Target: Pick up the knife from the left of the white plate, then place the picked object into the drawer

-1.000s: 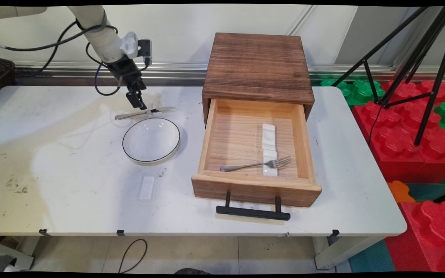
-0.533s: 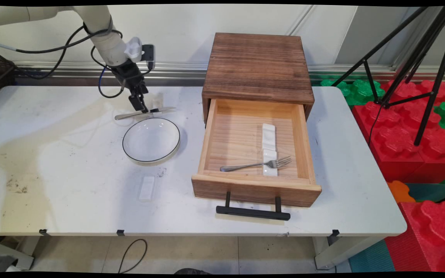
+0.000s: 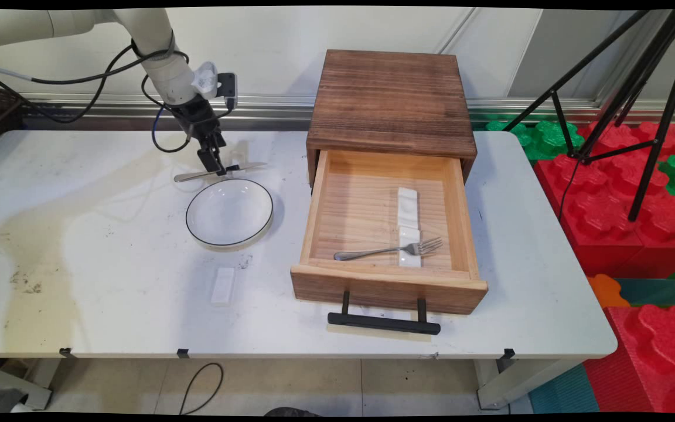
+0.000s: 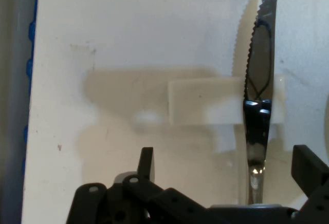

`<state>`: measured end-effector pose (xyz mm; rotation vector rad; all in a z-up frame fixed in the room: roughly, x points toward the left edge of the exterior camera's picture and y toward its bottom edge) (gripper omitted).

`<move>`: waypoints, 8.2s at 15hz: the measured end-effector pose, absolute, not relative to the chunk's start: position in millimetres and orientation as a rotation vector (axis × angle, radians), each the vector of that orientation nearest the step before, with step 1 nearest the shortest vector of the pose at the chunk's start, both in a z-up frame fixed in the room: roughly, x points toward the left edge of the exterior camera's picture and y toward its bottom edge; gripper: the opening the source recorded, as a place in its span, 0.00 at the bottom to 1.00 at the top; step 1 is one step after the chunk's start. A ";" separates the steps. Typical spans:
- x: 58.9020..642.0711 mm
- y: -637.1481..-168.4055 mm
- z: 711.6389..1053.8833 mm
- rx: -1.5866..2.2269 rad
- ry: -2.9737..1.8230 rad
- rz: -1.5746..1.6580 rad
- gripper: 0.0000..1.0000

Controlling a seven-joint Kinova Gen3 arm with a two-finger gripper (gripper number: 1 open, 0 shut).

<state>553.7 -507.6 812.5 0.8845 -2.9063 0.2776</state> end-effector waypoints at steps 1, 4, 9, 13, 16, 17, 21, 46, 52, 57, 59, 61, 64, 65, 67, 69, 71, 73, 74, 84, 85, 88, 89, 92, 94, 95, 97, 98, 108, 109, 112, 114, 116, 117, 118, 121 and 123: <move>553.7 -507.8 811.5 0.887 -2.905 0.274 1.00; 553.9 -508.0 808.8 0.896 -2.900 0.265 0.00; 554.4 -505.1 807.0 0.890 -2.904 0.245 0.00; 554.8 -501.3 809.9 0.909 -2.893 0.252 0.00; 556.2 -498.9 815.7 0.949 -2.866 0.286 0.00; 556.7 -497.9 818.7 0.964 -2.854 0.301 0.00; 557.4 -493.5 830.4 1.011 -2.815 0.352 0.00; 465.4 -433.1 976.9 0.981 -2.580 0.632 0.00; 423.4 -410.1 1001.0 0.885 -2.567 0.613 0.00; 384.8 -392.0 1011.0 0.814 -2.555 0.574 0.00; 371.4 -387.1 1012.8 0.791 -2.548 0.561 0.00; 355.7 -382.8 1013.7 0.764 -2.542 0.548 0.00; 332.0 -379.8 1012.3 0.724 -2.535 0.536 0.00; 324.8 -379.6 1011.1 0.712 -2.533 0.532 0.00; 308.0 -380.3 1007.2 0.687 -2.530 0.524 0.00; 293.0 -382.2 1002.1 0.669 -2.525 0.518 0.00; 278.4 -385.4 995.6 0.655 -2.520 0.512 0.00; 264.1 -389.5 987.0 0.644 -2.515 0.504 0.00; 258.7 -391.5 982.8 0.639 -2.512 0.501 0.00; 220.4 -421.0 924.9 0.597 -2.503 0.476 0.00; 218.5 -424.0 917.9 0.596 -2.505 0.473 0.00; 215.4 -430.8 901.8 0.597 -2.510 0.464 0.00; 214.9 -432.4 898.0 0.597 -2.512 0.462 0.00; 213.6 -439.1 879.0 0.597 -2.521 0.451 0.00; 213.7 -442.6 867.3 0.597 -2.528 0.444 0.00; 214.0 -444.4 861.5 0.596 -2.531 0.440 0.00; 214.1 -447.8 851.5 0.592 -2.533 0.435 0.00; 214.3 -449.5 846.6 0.590 -2.534 0.432 0.00; 210.3 -459.6 818.7 0.571 -2.524 0.413 0.00; 209.4 -460.8 817.2 0.569 -2.521 0.415 0.00; 206.6 -463.2 813.7 0.564 -2.511 0.414 0.00; 205.2 -463.7 811.9 0.562 -2.507 0.410 0.00; 204.5 -464.2 810.1 0.561 -2.505 0.407 0.00; 204.0 -464.7 809.2 0.560 -2.504 0.405 0.00; 203.8 -465.0 808.3 0.561 -2.503 0.404 0.00; 199.2 -467.2 806.2 0.550 -2.500 0.396 1.00; 199.3 -467.3 805.8 0.552 -2.497 0.397 1.00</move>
